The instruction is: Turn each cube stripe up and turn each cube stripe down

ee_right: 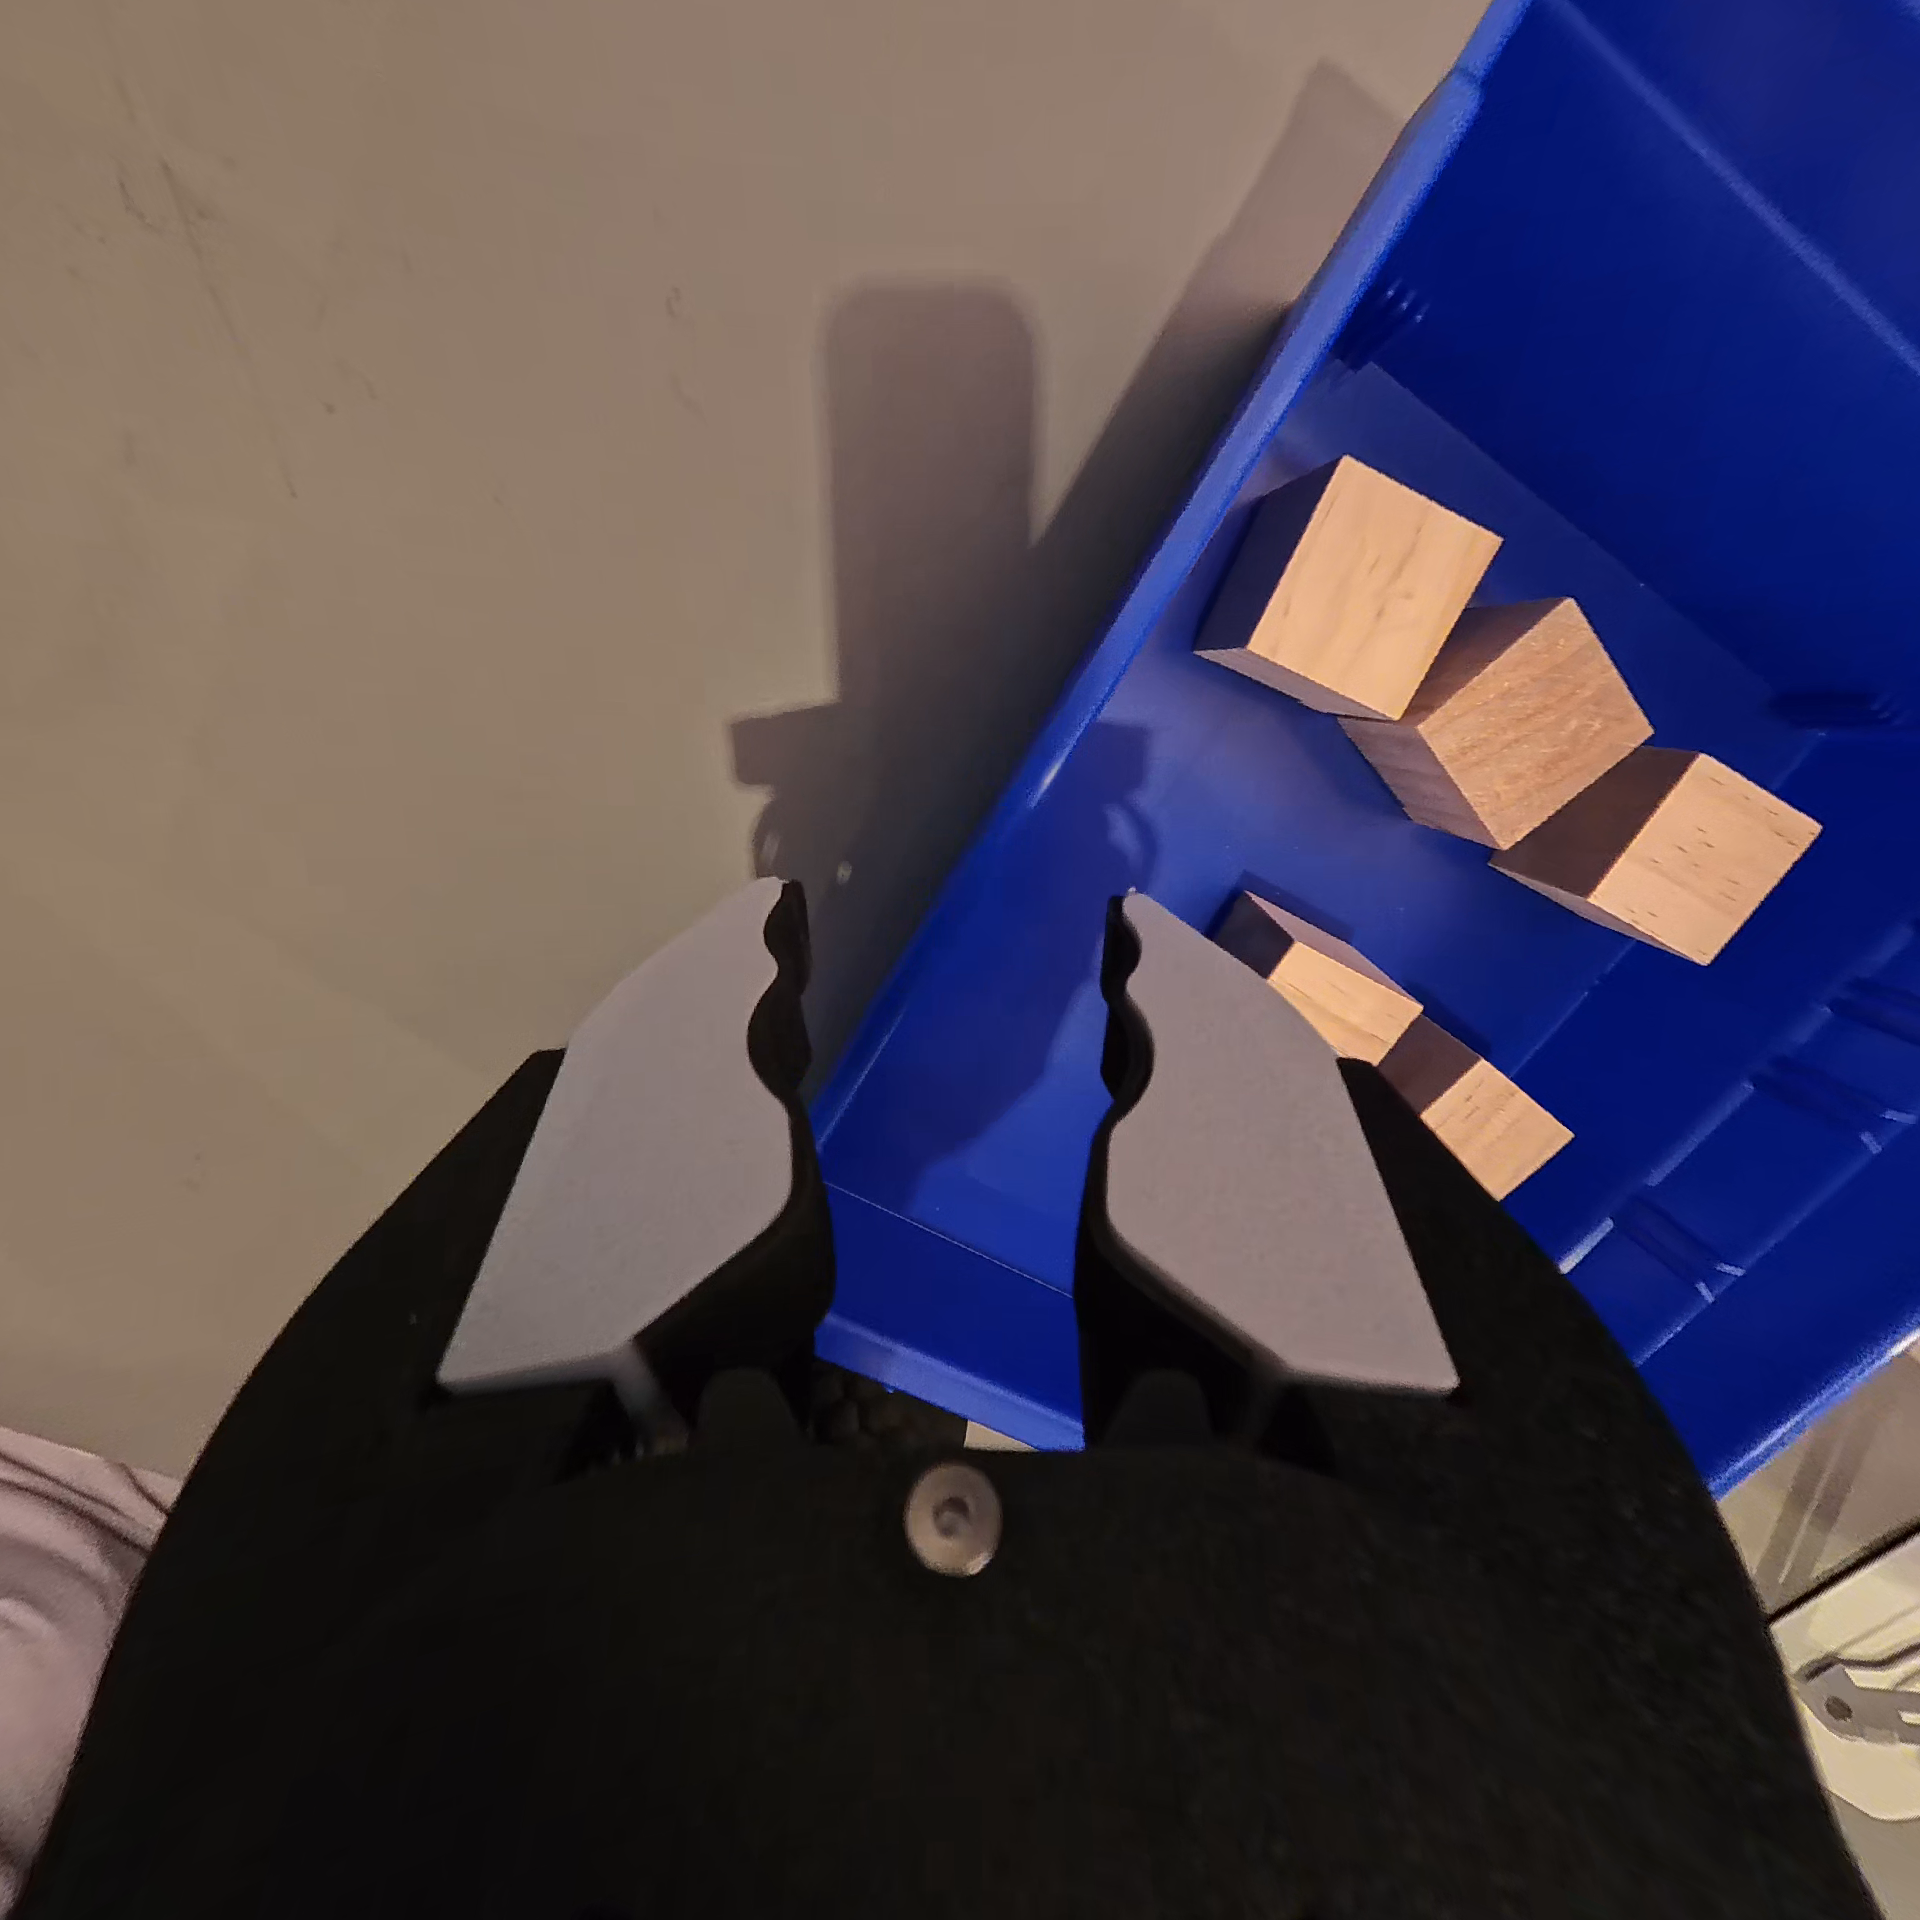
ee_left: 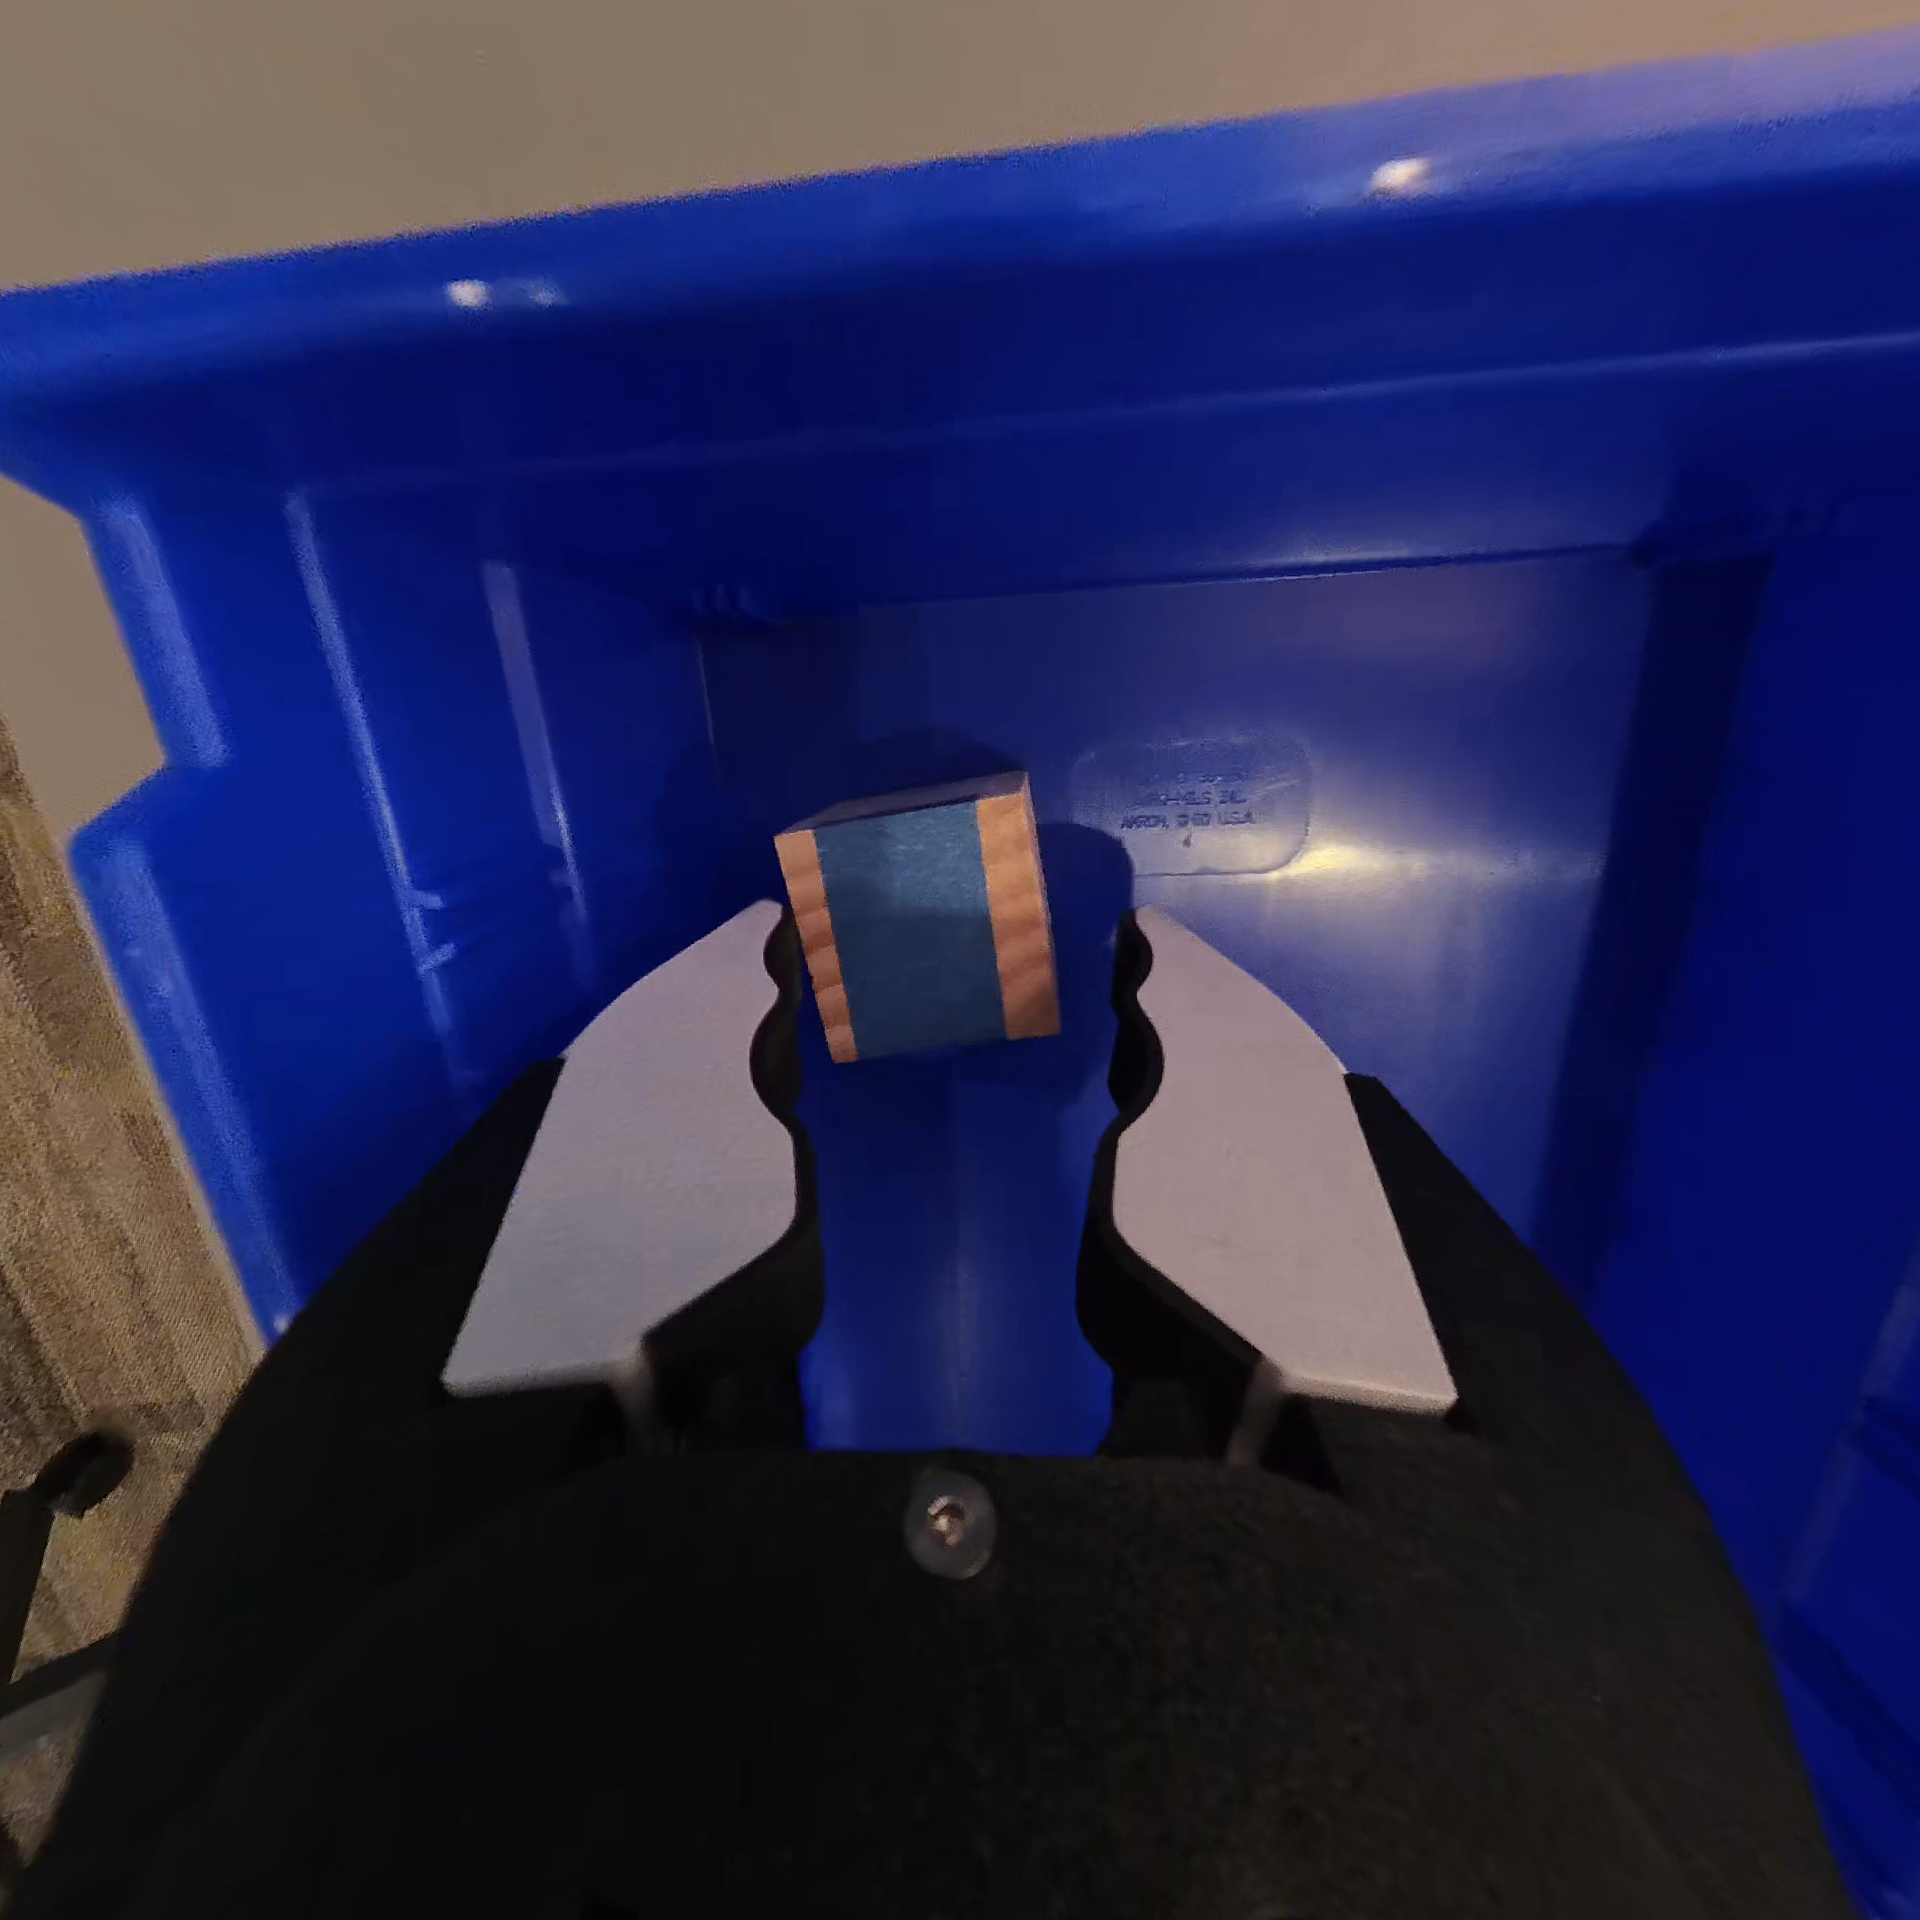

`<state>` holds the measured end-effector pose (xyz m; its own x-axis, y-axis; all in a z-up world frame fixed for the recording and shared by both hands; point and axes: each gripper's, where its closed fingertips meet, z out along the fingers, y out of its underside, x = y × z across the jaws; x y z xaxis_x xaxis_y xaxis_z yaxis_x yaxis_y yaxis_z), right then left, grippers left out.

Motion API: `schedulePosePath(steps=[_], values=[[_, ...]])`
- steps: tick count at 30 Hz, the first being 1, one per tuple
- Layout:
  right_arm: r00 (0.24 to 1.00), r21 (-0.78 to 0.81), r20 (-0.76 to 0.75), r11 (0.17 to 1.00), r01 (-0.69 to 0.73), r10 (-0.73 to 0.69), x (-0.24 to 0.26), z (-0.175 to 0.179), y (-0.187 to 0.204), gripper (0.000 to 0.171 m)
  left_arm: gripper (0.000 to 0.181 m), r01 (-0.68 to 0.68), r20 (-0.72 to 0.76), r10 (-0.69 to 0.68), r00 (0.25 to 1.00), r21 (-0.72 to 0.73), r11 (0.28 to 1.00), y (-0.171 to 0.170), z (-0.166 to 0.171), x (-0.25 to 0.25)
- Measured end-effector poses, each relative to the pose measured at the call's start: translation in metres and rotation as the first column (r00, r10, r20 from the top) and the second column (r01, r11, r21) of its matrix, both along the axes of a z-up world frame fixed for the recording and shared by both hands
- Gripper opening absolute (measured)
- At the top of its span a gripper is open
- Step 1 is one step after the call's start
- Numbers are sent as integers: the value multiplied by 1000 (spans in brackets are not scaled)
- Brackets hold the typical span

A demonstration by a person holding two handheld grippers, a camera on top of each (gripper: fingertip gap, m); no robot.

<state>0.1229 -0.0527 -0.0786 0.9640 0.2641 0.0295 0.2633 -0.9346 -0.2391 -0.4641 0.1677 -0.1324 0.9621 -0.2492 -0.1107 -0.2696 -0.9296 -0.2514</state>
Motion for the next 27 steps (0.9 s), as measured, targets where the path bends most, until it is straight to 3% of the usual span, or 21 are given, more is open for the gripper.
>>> schedulePosePath(steps=[10,13,16,19,22,24,27], values=[[999,-32,26,999,-24,25,-3,-6,-2,53,46,9,104,-4,995,-39,999,1,-6,12],[999,-35,37,999,-36,37,-5,-8,-1,53,46,58,168,-59,984,8,998,-2,15,25],[997,-18,45,998,-55,56,-9,-5,2,51,46,131,342,-160,926,106,986,-9,54,57],[994,51,69,995,-87,83,-14,6,11,49,46,241,552,-338,762,242,940,-32,109,106],[984,189,109,968,-163,144,-25,28,25,42,45,359,720,-513,467,376,854,-75,167,163],[985,283,83,944,-167,150,-38,48,29,38,46,425,768,-569,293,429,797,-105,191,193],[964,453,207,857,-247,168,-50,87,37,43,45,490,811,-579,87,471,733,-142,210,231]])
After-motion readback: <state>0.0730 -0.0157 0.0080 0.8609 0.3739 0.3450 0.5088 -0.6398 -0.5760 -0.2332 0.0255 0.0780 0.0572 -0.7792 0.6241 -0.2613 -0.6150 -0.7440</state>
